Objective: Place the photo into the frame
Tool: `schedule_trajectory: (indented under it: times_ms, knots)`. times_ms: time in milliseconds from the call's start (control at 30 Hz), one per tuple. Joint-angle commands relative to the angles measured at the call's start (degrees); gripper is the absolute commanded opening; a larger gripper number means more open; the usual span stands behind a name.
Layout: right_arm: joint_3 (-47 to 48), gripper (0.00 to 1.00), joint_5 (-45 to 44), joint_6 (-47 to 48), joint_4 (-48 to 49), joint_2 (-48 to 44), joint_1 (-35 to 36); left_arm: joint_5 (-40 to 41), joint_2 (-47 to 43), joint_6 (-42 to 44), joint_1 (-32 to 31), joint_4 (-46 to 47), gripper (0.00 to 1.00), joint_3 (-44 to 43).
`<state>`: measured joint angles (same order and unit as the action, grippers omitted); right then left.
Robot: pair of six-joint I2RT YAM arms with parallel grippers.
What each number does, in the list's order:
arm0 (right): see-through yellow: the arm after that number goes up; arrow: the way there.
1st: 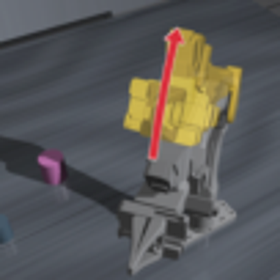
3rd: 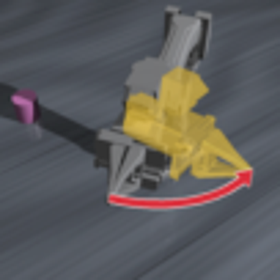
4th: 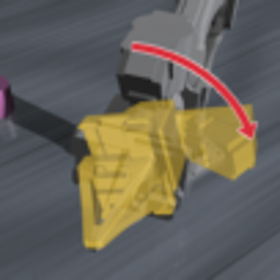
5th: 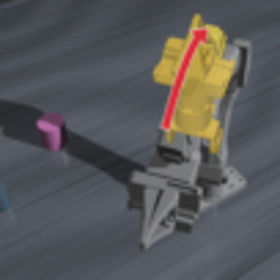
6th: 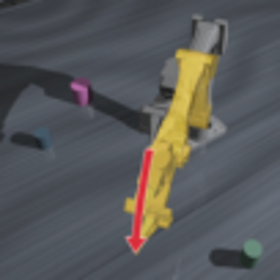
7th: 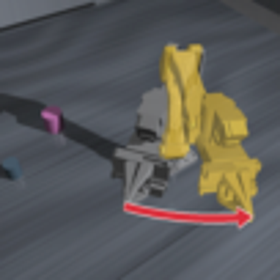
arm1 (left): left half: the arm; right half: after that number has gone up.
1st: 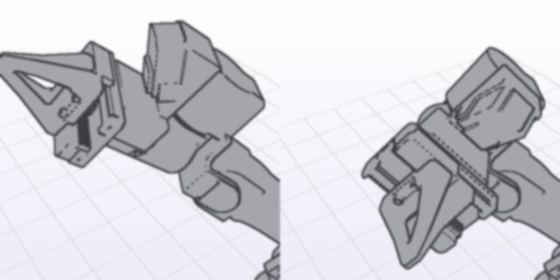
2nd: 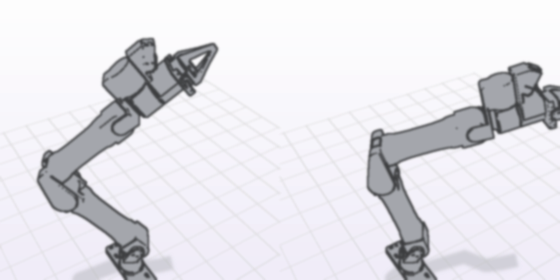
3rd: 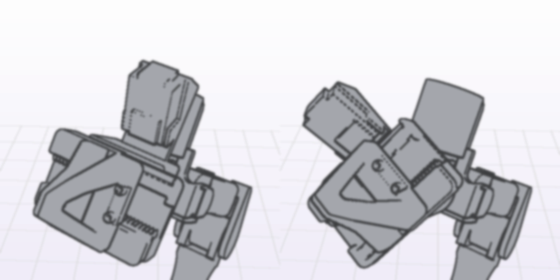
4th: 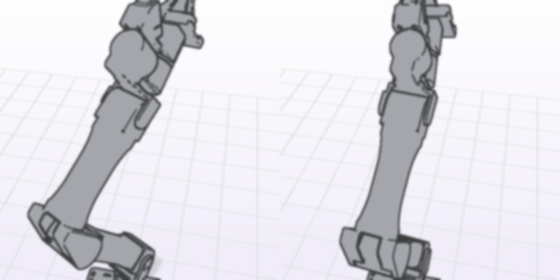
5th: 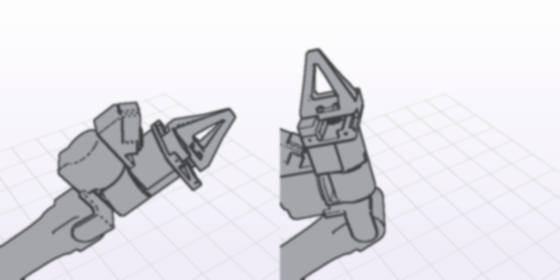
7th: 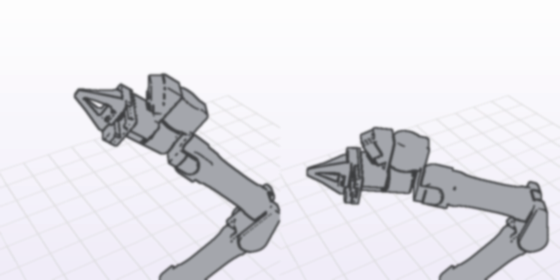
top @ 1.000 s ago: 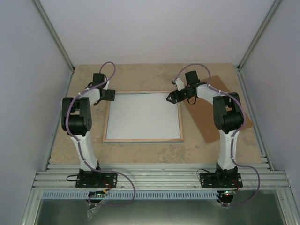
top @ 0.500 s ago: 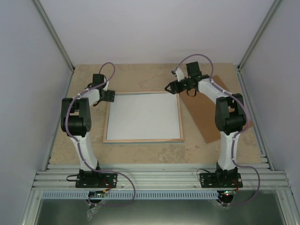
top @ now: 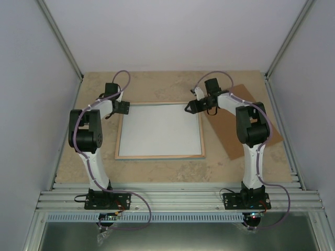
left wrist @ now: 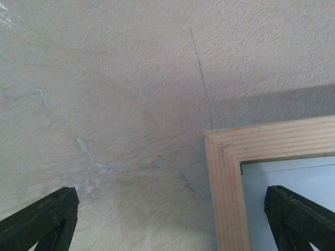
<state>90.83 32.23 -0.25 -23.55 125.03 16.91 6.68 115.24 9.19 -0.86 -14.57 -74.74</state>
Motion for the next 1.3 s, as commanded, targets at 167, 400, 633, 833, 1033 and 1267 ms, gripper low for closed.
schedule_trajectory:
  times_ms: [167,400,633,833,1033,1267]
  knots:
    - [-3.43,0.58,-3.94,-1.43,1.21,1.86,-0.10,1.08,-1.29,0.92,-0.54,-1.61,0.99,1.90]
    - [-3.21,0.60,-4.45,-1.00,-0.07,0.13,-0.54,2.49,-1.75,2.70,-0.54,-1.89,1.00,2.33]
    - [-3.06,0.65,0.15,-0.10,-0.95,-2.80,-0.56,4.54,-2.48,4.63,-0.50,-2.32,1.00,3.02]
    - [-1.33,0.74,8.45,6.84,-5.72,-10.23,-2.07,-10.17,-12.72,3.18,-1.35,-0.69,0.99,4.11]
    - [-2.61,0.85,7.21,17.29,-17.17,-18.32,-10.88,-17.07,-20.32,6.57,-2.88,-1.05,0.99,2.08]
    - [-6.06,0.98,2.64,25.80,-23.85,-19.33,-30.18,-17.36,-21.70,9.88,-17.91,-1.34,0.99,2.40]
